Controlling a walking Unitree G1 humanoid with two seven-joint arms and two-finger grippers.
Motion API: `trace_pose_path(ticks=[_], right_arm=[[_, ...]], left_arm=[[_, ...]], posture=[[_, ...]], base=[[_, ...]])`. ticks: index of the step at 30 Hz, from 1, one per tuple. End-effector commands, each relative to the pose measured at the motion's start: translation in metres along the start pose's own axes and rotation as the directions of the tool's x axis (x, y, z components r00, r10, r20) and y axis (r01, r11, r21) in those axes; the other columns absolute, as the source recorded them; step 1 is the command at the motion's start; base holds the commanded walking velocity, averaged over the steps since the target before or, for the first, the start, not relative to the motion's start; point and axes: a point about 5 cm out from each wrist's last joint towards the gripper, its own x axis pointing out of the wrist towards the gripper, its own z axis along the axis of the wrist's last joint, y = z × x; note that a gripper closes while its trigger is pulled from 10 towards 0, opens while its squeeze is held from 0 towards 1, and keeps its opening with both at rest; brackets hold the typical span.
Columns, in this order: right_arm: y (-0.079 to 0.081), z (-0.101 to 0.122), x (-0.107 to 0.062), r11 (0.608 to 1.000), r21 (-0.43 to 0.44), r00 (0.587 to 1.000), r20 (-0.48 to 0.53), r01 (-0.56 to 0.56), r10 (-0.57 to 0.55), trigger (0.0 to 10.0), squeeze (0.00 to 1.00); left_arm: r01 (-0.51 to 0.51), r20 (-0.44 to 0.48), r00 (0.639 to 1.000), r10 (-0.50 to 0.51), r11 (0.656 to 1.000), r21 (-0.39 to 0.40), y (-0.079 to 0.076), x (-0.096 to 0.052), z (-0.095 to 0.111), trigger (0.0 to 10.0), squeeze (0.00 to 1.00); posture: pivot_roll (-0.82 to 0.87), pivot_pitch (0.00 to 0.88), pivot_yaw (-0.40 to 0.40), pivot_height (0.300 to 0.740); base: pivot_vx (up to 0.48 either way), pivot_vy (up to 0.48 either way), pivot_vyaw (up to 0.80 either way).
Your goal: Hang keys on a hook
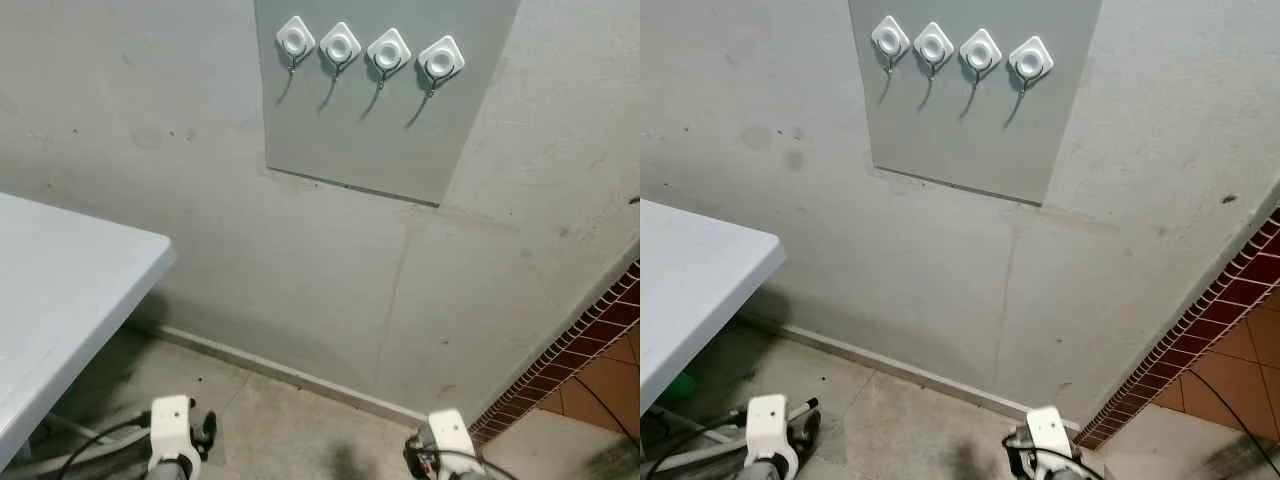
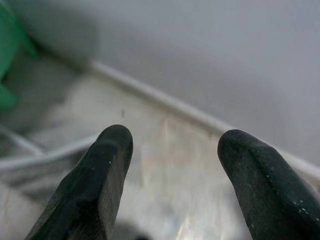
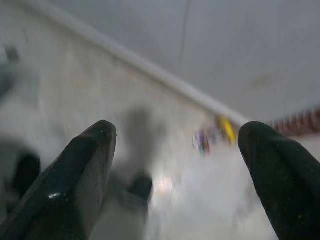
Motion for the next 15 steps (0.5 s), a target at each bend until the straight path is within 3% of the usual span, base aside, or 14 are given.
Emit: trace_pose_path(ticks=[1,2,3,6,12,15], right_arm=[[0.000,0.032,0.007,1.000,-0.005,0.990,0.142,-0.016,0.017,10.0,0.00],[0.000,0.033,0.007,1.000,-0.009,0.989,0.148,-0.017,0.019,10.0,0.00],[0.001,0.056,0.010,0.999,0.007,0.968,0.250,-0.034,0.031,10.0,0.00],[0.002,0.078,0.010,0.999,-0.001,0.936,0.350,-0.045,0.042,10.0,0.00],[0.001,0.085,0.009,0.998,0.005,0.919,0.390,-0.056,0.049,10.0,0.00],[0.002,0.135,-0.003,0.999,-0.020,0.798,0.601,-0.049,0.052,10.0,0.00]], left_arm=[[-0.008,0.091,0.996,0.009,1.000,-0.011,0.005,0.004,0.017,10.0,0.00],[-0.008,0.097,0.995,0.008,1.000,-0.010,0.005,0.004,0.018,10.0,0.00],[0.014,0.183,0.983,-0.012,1.000,-0.010,0.004,0.006,0.032,10.0,0.00],[0.034,0.281,0.959,-0.038,0.999,0.020,0.002,0.007,0.050,10.0,0.00],[0.048,0.320,0.946,-0.054,0.999,0.025,0.000,0.005,0.057,10.0,0.00],[0.082,0.520,0.849,-0.097,0.995,0.053,-0.011,-0.007,0.109,10.0,0.00]], posture=[[-0.06,0.000,0.001,0.740],[-0.06,0.000,0.001,0.740],[-0.06,0.001,0.002,0.740],[-0.05,0.000,0.003,0.740],[-0.05,0.000,0.003,0.740],[-0.04,0.005,-0.002,0.740]], base=[[0.000,0.000,0.00],[0.000,0.000,0.00],[0.000,0.000,0.00],[0.000,0.000,0.00],[0.000,0.000,0.00],[0.000,0.000,0.00]])
